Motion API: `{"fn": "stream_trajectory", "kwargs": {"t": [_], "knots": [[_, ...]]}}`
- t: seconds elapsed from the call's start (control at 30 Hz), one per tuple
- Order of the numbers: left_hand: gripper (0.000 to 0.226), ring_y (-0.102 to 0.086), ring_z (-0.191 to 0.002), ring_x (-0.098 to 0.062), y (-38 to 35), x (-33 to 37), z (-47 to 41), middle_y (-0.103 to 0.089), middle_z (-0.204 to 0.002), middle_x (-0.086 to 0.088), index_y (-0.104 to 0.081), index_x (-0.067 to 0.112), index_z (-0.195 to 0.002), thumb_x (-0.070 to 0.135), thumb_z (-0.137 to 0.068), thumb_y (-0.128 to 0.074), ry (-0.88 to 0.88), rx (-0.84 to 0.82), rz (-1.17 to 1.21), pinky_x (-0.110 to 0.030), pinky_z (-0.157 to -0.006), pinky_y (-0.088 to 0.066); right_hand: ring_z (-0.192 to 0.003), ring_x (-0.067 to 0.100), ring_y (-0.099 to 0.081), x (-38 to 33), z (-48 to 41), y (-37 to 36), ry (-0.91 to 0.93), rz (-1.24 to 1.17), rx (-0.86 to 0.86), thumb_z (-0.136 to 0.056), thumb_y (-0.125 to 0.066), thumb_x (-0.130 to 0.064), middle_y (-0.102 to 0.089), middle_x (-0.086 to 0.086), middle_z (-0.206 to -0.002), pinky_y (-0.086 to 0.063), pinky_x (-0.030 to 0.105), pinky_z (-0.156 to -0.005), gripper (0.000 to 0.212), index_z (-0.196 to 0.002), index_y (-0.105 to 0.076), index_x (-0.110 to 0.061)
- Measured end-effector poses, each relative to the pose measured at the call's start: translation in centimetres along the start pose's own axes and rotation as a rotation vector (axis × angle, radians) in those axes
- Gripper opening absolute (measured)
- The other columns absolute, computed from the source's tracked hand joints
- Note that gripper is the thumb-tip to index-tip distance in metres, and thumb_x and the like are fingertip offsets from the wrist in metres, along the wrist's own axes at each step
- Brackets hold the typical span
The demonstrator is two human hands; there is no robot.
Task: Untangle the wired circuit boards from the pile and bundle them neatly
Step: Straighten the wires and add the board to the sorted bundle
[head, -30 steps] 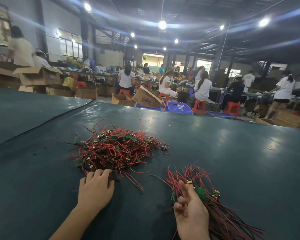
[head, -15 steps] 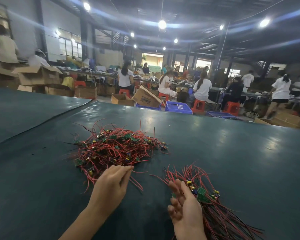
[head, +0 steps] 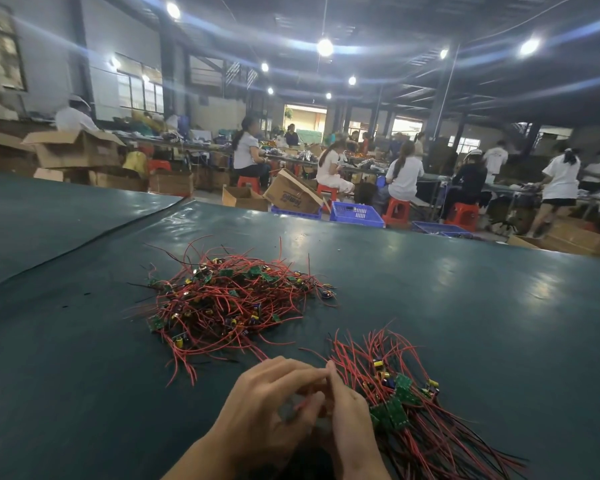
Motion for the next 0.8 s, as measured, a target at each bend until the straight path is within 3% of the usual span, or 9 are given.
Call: {"fn": "stream_trajectory", "kwargs": {"t": [0.07,0.13,0.2,0.3,0.37,0.43,0.6,0.8], "knots": [[0.028,-0.062,-0.078,-0.006,0.4,-0.1,0.1,-0.065,-0.089,0.015,-0.066,0.023,-0.097,0.038,-0.096,-0.042,0.119,0.050,0.148,-0.027,-0.066,-0.049,-0.066,0.022,-0.068,-0.3,0.3,0.1,0.075,0.018,0.035,-0.094,-0.054,-0.036,-0.075,0.013,-0.079,-0.051,0.032,-0.056,0.038,-0.077,-0.080,-0.016],[0.063,-0.060,-0.063,-0.013,0.5,-0.3,0.1,-0.065,-0.073,0.003,-0.066,0.017,-0.079,0.064,-0.093,-0.026,0.357,0.167,0.400,-0.027,-0.059,-0.047,-0.058,0.012,-0.064,-0.7,0.5,0.3,0.127,0.010,0.072,-0.093,-0.055,-0.036,-0.075,0.009,-0.078,-0.047,0.024,-0.047,0.034,-0.077,-0.080,-0.018],[0.092,-0.059,-0.056,-0.023,0.4,-0.7,-0.2,-0.066,-0.064,-0.012,-0.065,0.009,-0.064,0.086,-0.077,-0.016,0.650,0.250,0.579,-0.033,-0.058,-0.046,-0.052,0.007,-0.061,-0.8,0.5,0.4,0.162,0.010,0.093,-0.093,-0.054,-0.034,-0.075,0.009,-0.075,-0.044,0.019,-0.044,0.036,-0.074,-0.079,-0.017],[0.103,-0.060,-0.062,-0.025,0.3,-1.5,-0.5,-0.069,-0.073,-0.021,-0.068,0.001,-0.067,0.085,-0.076,-0.009,0.966,0.171,0.833,-0.028,-0.058,-0.045,-0.050,0.009,-0.059,-0.7,0.5,0.3,0.183,0.007,0.105,-0.088,-0.057,-0.039,-0.072,0.013,-0.067,-0.044,0.019,-0.045,0.038,-0.069,-0.078,-0.013],[0.102,-0.062,-0.064,-0.025,0.5,-2.1,-0.6,-0.070,-0.084,-0.023,-0.070,-0.004,-0.078,0.080,-0.074,-0.013,1.127,0.122,1.103,-0.029,-0.061,-0.044,-0.049,0.012,-0.058,-0.7,0.5,0.4,0.177,-0.021,0.102,-0.078,-0.060,-0.046,-0.069,0.012,-0.061,-0.044,0.020,-0.046,0.041,-0.065,-0.077,-0.011],[0.093,-0.063,-0.064,-0.023,0.6,-2.4,-0.7,-0.071,-0.089,-0.021,-0.071,-0.004,-0.086,0.074,-0.080,-0.020,1.199,0.065,1.213,-0.030,-0.061,-0.045,-0.046,0.015,-0.055,-0.7,0.4,0.6,0.162,-0.094,0.084,-0.070,-0.063,-0.049,-0.064,0.012,-0.055,-0.043,0.022,-0.047,0.044,-0.058,-0.073,-0.008],[0.037,-0.065,-0.065,-0.018,-0.3,-1.6,-0.9,-0.074,-0.087,-0.013,-0.067,-0.001,-0.102,0.032,-0.088,-0.056,1.280,-0.076,0.970,-0.026,-0.059,-0.051,-0.038,0.017,-0.044,-1.0,0.6,0.6,0.070,-0.287,0.013,-0.063,-0.067,-0.048,-0.046,0.008,-0.044,-0.041,0.027,-0.048,0.042,-0.047,-0.063,-0.009],[0.020,-0.066,-0.068,-0.017,-0.7,-0.6,-0.9,-0.073,-0.082,-0.009,-0.069,0.001,-0.100,0.015,-0.092,-0.057,1.223,-0.053,0.992,-0.027,-0.066,-0.051,-0.036,0.015,-0.044,-1.7,1.2,0.1,-0.009,-0.383,-0.007,-0.070,-0.064,-0.045,-0.039,0.005,-0.043,-0.049,0.028,-0.044,0.041,-0.048,-0.056,-0.010]]}}
Point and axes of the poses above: each hand's wrist, its own z-axis away from the middle knuckle, its own y-axis out of the back of the hand, x = y × z, the point moved 1 cm from there along -z, towards the middle knuckle
